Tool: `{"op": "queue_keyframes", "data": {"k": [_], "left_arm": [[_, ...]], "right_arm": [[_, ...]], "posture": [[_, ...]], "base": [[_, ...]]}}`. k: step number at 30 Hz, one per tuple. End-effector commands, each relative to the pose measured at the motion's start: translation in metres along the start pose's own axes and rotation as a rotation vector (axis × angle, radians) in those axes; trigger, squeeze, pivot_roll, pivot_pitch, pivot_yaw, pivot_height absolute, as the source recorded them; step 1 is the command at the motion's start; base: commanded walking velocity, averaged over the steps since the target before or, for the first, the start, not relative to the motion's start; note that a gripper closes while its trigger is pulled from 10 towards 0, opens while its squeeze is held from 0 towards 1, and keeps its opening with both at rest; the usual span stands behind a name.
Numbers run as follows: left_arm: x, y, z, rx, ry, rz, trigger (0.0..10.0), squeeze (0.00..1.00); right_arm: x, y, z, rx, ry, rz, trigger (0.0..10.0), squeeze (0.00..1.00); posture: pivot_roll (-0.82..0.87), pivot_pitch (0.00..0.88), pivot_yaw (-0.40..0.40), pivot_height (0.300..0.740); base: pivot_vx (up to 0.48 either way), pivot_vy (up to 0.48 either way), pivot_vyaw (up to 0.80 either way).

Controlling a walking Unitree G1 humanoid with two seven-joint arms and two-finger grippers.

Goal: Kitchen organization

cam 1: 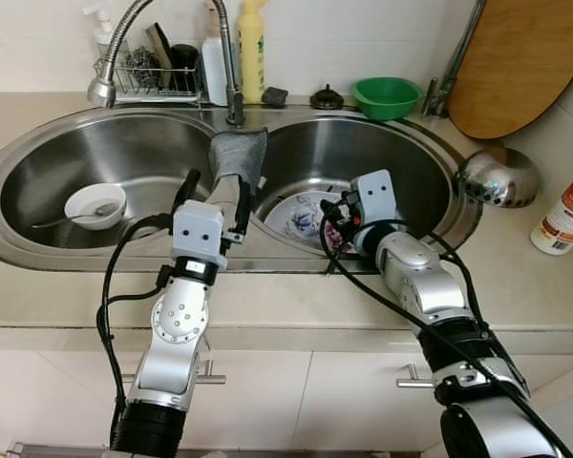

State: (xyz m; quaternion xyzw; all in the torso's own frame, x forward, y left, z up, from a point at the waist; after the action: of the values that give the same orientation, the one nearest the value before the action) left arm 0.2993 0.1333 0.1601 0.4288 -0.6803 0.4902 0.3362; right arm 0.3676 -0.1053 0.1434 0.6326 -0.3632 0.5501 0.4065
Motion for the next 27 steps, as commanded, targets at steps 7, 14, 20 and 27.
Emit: {"op": "queue_keyframes", "data": {"k": [7,14,20,27], "left_arm": [[0.001,-0.002,0.002,-0.011,0.005,0.001,10.0,0.00],[0.002,-0.002,0.000,0.007,0.033,0.002,10.0,0.00],[0.005,-0.003,0.001,0.002,0.027,0.020,10.0,0.00],[0.006,-0.004,0.001,-0.001,0.034,0.026,10.0,0.00]], "right_arm": [[0.026,0.006,0.005,-0.022,-0.003,0.163,10.0,1.00],[0.059,0.018,0.014,-0.132,0.004,0.340,10.0,0.15],[0.062,0.022,0.015,-0.148,0.023,0.377,10.0,0.00],[0.061,0.024,0.014,-0.171,0.022,0.382,10.0,0.00]], "posture": [[-0.10,0.000,-0.037,0.740],[-0.10,0.000,-0.037,0.740],[-0.10,0.000,-0.034,0.740],[-0.10,0.000,-0.035,0.740]], "base": [[0.000,0.000,0.00],[0.000,0.000,0.00],[0.000,0.059,0.00],[0.000,0.480,0.00]]}}
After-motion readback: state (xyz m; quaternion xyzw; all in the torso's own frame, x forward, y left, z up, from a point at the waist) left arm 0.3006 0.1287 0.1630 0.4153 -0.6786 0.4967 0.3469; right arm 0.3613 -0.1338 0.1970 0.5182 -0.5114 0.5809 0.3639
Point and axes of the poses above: a point about 5 cm out from each wrist's last joint towards the gripper, its own y axis pointing back from the gripper into the wrist, its own x axis along the axis of the wrist's last joint, z = x × y, the point moved 1 cm from there along -y, pointing out of the wrist towards the gripper, and after that the axes turned 5 degrees about -y, right-handed, at the moved point
